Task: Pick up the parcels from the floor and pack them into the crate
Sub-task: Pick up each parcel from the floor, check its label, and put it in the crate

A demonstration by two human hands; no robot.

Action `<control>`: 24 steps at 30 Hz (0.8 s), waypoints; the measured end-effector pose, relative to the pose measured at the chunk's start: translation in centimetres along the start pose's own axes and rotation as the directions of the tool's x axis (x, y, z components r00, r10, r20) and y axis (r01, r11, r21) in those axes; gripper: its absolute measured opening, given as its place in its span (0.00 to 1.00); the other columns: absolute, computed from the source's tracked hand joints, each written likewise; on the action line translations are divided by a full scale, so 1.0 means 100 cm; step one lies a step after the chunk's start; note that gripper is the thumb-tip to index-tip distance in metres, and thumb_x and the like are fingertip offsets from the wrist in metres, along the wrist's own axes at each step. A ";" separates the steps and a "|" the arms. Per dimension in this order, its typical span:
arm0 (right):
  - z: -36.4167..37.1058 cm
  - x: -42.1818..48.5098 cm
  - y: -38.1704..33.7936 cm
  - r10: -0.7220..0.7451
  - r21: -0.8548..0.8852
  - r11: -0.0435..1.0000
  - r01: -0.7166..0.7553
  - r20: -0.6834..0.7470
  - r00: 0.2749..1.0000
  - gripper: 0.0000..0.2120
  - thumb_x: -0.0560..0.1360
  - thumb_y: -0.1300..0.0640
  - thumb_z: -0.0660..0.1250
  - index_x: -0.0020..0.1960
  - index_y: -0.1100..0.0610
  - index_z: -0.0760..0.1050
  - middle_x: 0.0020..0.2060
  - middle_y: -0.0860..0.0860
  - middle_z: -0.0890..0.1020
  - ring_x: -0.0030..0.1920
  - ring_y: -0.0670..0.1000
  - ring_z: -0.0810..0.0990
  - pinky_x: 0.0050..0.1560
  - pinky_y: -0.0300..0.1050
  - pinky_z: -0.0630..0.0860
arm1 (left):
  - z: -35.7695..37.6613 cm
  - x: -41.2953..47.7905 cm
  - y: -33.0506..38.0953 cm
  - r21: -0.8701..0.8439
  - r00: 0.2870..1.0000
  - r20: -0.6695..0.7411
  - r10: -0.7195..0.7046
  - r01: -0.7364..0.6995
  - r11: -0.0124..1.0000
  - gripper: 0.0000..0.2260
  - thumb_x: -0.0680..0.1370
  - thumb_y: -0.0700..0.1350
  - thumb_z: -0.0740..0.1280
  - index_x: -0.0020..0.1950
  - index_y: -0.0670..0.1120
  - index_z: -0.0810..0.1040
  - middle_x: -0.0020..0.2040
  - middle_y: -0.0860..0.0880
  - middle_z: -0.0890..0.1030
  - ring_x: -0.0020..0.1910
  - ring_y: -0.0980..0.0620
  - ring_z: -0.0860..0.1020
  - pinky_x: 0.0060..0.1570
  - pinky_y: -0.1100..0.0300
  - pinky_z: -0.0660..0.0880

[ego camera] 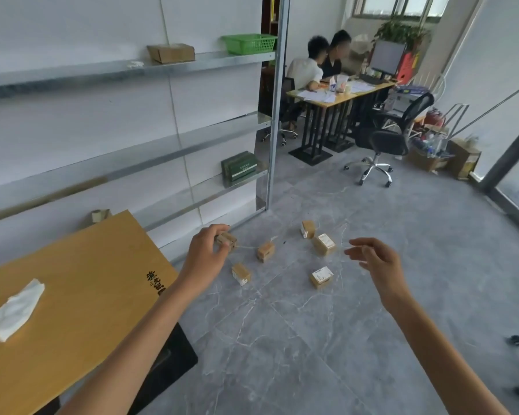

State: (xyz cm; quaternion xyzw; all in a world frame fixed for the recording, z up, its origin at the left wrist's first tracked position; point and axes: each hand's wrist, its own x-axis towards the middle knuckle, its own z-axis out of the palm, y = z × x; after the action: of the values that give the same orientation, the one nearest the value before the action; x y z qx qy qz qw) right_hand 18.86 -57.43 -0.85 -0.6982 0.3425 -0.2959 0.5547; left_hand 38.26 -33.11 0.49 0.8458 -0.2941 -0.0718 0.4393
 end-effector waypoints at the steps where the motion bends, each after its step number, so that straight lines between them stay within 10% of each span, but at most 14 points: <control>1: 0.001 0.008 0.002 0.009 0.003 1.000 -0.009 -0.004 1.000 0.15 0.77 0.70 0.53 0.49 0.60 0.78 0.43 0.63 0.82 0.41 0.53 0.80 0.42 0.38 0.72 | 0.000 0.008 -0.003 0.008 1.000 -0.003 -0.008 0.008 1.000 0.14 0.79 0.41 0.60 0.65 0.46 0.71 0.63 0.50 0.73 0.63 0.56 0.69 0.57 0.66 0.63; 10: 0.057 0.095 0.018 0.084 0.025 0.996 -0.086 0.071 0.994 0.13 0.78 0.70 0.53 0.52 0.65 0.77 0.41 0.60 0.81 0.35 0.42 0.80 0.36 0.27 0.73 | -0.008 0.103 -0.080 -0.016 0.985 -0.012 -0.169 0.169 0.985 0.13 0.80 0.40 0.60 0.64 0.47 0.72 0.64 0.49 0.74 0.66 0.52 0.69 0.58 0.61 0.64; 18: 0.135 0.231 0.009 0.134 -0.029 0.991 -0.132 0.113 0.984 0.13 0.78 0.68 0.54 0.49 0.60 0.77 0.40 0.56 0.82 0.42 0.53 0.79 0.47 0.42 0.73 | 0.017 0.251 -0.106 -0.062 0.987 -0.013 -0.161 0.160 0.985 0.13 0.79 0.38 0.60 0.63 0.44 0.73 0.62 0.48 0.76 0.63 0.53 0.71 0.57 0.64 0.64; 24: 0.183 0.314 0.009 0.134 -0.042 0.991 -0.128 0.167 0.977 0.12 0.78 0.70 0.54 0.48 0.62 0.76 0.37 0.54 0.81 0.31 0.40 0.79 0.33 0.27 0.72 | 0.030 0.345 -0.127 -0.093 0.976 0.014 -0.216 0.216 0.972 0.12 0.78 0.38 0.60 0.60 0.47 0.74 0.59 0.48 0.77 0.62 0.52 0.73 0.56 0.63 0.65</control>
State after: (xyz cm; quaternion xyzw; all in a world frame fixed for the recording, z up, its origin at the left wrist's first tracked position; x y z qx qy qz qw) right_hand 51.82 -72.42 -4.50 -0.7054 0.3440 -0.1928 0.5890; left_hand 70.83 -49.01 -6.58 0.8509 -0.1976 -0.1345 0.4678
